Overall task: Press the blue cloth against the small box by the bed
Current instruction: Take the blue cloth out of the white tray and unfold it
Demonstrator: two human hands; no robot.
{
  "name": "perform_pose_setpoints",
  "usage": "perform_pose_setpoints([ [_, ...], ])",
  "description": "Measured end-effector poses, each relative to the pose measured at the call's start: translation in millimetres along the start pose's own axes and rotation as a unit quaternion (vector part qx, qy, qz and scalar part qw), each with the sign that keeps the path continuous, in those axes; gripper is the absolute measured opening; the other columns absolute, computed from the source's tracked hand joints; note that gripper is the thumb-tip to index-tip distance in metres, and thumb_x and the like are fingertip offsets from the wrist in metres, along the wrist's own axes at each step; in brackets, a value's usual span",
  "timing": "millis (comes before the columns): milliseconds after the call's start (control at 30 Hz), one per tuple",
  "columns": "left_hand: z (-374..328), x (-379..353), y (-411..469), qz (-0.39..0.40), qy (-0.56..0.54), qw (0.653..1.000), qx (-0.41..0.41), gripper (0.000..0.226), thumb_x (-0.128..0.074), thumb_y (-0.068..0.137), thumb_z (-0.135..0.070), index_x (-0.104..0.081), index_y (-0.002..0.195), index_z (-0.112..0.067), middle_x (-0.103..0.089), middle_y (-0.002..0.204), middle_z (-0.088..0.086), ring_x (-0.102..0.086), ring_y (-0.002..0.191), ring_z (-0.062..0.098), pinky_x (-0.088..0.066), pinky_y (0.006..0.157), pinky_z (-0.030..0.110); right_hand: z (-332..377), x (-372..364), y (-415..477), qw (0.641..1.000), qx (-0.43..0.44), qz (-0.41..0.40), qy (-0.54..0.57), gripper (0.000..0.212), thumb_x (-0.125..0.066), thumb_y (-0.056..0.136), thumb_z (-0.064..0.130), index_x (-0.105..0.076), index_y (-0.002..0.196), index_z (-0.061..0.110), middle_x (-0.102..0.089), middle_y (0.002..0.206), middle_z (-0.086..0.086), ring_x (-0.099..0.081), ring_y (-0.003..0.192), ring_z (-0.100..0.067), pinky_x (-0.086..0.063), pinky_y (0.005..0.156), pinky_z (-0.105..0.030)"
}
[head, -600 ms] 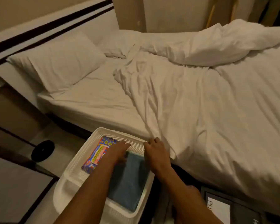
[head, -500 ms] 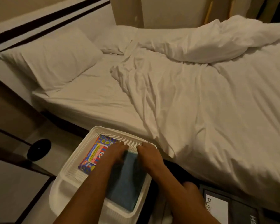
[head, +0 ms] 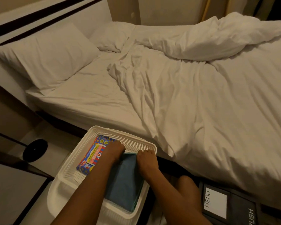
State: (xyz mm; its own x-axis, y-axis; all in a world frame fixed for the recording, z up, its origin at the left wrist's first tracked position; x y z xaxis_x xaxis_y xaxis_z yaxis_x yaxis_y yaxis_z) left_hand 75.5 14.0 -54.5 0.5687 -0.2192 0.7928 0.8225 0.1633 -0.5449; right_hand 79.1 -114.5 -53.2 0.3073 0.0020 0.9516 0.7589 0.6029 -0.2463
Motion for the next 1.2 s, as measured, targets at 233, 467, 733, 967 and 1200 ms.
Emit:
perform_pose_setpoints([
  [233, 5.8, -1.5, -11.1, 0.01, -0.049, 0.999, 0.002, 0.036, -0.065, 0.087, -0.025, -0.058, 0.123, -0.02, -0.057, 0.134, 0.012, -0.048, 0.13, 0.031, -0.034, 0.108, 0.038, 2.6, 9.6, -5.6, 0.997, 0.007, 0.028, 0.072, 0.029, -0.05, 0.099, 0.017, -0.063, 0.123, 0.007, -0.064, 0.128, -0.016, -0.058, 0.121, -0.034, -0.033, 0.113, -0.046],
  [467, -3.2, 11.1, -41.2, 0.063, -0.125, 0.99, -0.007, 0.048, -0.056, 0.098, -0.018, -0.047, 0.145, -0.014, -0.048, 0.149, 0.011, -0.045, 0.138, 0.027, -0.033, 0.112, 0.034, 14.9, 48.5, -21.6, 0.985, 0.023, 0.078, 0.15, 0.034, -0.065, 0.091, 0.017, -0.064, 0.121, 0.003, -0.064, 0.126, -0.019, -0.061, 0.118, -0.036, -0.049, 0.095, -0.04],
  [733, 17.5, 92.5, -98.9, -0.068, -0.076, 0.995, 0.017, 0.029, -0.074, 0.076, -0.032, -0.07, 0.103, -0.02, -0.069, 0.112, 0.009, -0.065, 0.109, 0.028, -0.051, 0.088, 0.034, 2.8, 131.6, -61.8, 0.986, 0.027, -0.002, 0.162, 0.035, -0.066, 0.087, 0.018, -0.065, 0.119, 0.006, -0.064, 0.123, -0.019, -0.061, 0.115, -0.037, -0.05, 0.091, -0.038],
  [967, -7.2, 200.0, -158.7, -0.21, -0.08, 0.974, -0.016, 0.038, -0.073, 0.079, -0.047, -0.068, 0.11, -0.025, -0.057, 0.126, 0.004, -0.052, 0.118, 0.027, -0.042, 0.096, 0.037, -55.2, 225.0, -129.0, 0.974, 0.005, -0.115, 0.193, 0.024, -0.069, 0.087, 0.019, -0.067, 0.108, 0.01, -0.066, 0.113, -0.014, -0.063, 0.101, -0.03, -0.051, 0.083, -0.038],
  [1200, -87.0, 276.2, -216.5, -0.274, -0.17, 0.941, -0.101, 0.015, -0.074, 0.083, -0.016, -0.065, 0.093, -0.024, -0.068, 0.106, 0.006, -0.062, 0.089, 0.021, -0.049, 0.071, 0.03, -128.4, 287.3, -235.5, 0.962, -0.068, -0.216, 0.152, 0.015, -0.069, 0.088, 0.014, -0.068, 0.102, 0.01, -0.068, 0.104, -0.012, -0.062, 0.092, -0.024, -0.052, 0.077, -0.035],
])
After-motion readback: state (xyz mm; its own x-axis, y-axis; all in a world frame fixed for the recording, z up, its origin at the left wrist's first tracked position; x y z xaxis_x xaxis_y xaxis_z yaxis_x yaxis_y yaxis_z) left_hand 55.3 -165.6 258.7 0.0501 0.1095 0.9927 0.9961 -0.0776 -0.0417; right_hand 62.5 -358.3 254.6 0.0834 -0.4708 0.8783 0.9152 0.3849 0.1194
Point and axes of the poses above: each hand's wrist, its own y-axis towards the middle knuckle, its own x-axis out of the back of the hand, z = x × y, the point moved 8 cm from there along y, towards the middle knuckle
